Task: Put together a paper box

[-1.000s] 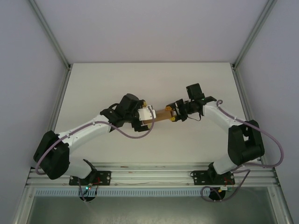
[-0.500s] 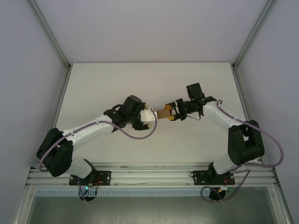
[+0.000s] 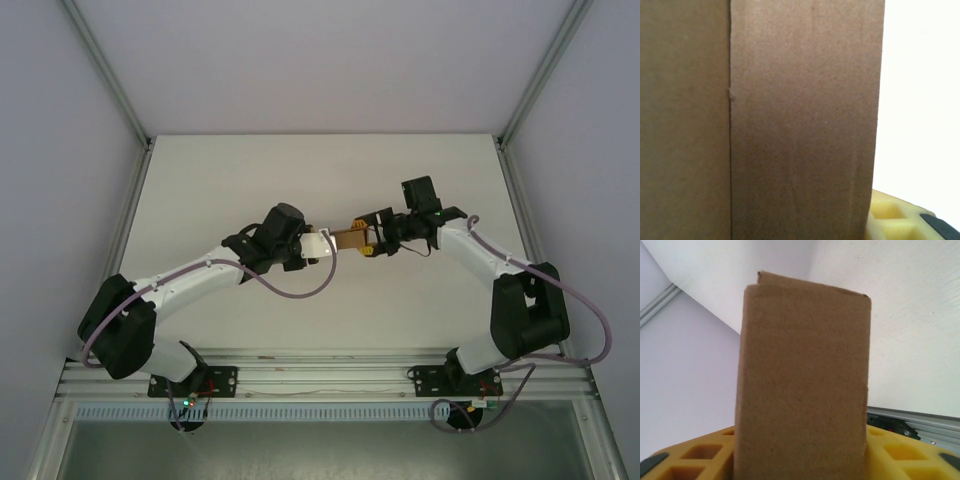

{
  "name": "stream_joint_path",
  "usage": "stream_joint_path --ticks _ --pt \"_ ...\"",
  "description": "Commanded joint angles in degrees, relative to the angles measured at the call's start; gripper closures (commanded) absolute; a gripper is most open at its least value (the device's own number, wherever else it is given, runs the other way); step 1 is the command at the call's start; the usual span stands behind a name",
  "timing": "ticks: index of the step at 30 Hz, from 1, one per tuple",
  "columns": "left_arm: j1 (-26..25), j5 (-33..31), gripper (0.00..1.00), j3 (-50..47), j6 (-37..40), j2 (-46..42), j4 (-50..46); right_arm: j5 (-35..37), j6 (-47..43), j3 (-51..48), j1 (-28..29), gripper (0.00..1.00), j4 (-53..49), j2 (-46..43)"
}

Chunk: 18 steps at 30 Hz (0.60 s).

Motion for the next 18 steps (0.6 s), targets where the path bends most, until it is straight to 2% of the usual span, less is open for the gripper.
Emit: stream_joint_path --ticks 1,4,6,9,10,12,14,16,18 --pt "-0.2 0.7 0.60 0.9 0.1 -1.8 -0.5 0.7 -2.4 0.6 0.1 0.39 -2.0 -2.8" --pt "-0.1 3.0 0.61 1.3 0.7 -2.5 -3.5 4.1 -7.2 2.0 -0.3 0.34 -4.2 -3.6" --pt "-0.1 4.7 0.61 1.3 1.1 -3.1 -6.0 8.2 -14.9 4.2 -1.3 0.24 -6.9 -4.4" --pt "0.0 6.8 0.61 1.0 1.8 -3.7 -10.0 24.6 -27.6 5.5 -1.6 0.04 -7.8 -8.6" --pt "0.1 7.1 0.61 0.9 2.1 -3.8 -11.3 30.5 -31.8 5.2 -1.5 0.00 -6.7 -10.5" --pt "0.8 8.9 0.61 1.1 2.8 -3.5 -14.9 41.8 -40.4 3.7 -1.5 0.00 -4.5 -15.0" --pt "2.0 10.8 0.60 1.6 2.4 -2.8 -17.0 47.9 -51.8 1.1 -1.5 0.00 -0.8 -19.0" --pt "3.6 13.3 0.60 2.2 1.7 -1.5 -18.5 49.5 -65.9 -2.5 -1.5 0.00 2.5 -24.5" --pt "4.5 15.6 0.60 3.4 2.1 0.1 -19.9 49.8 -74.2 -7.5 -1.6 0.00 6.0 -29.9"
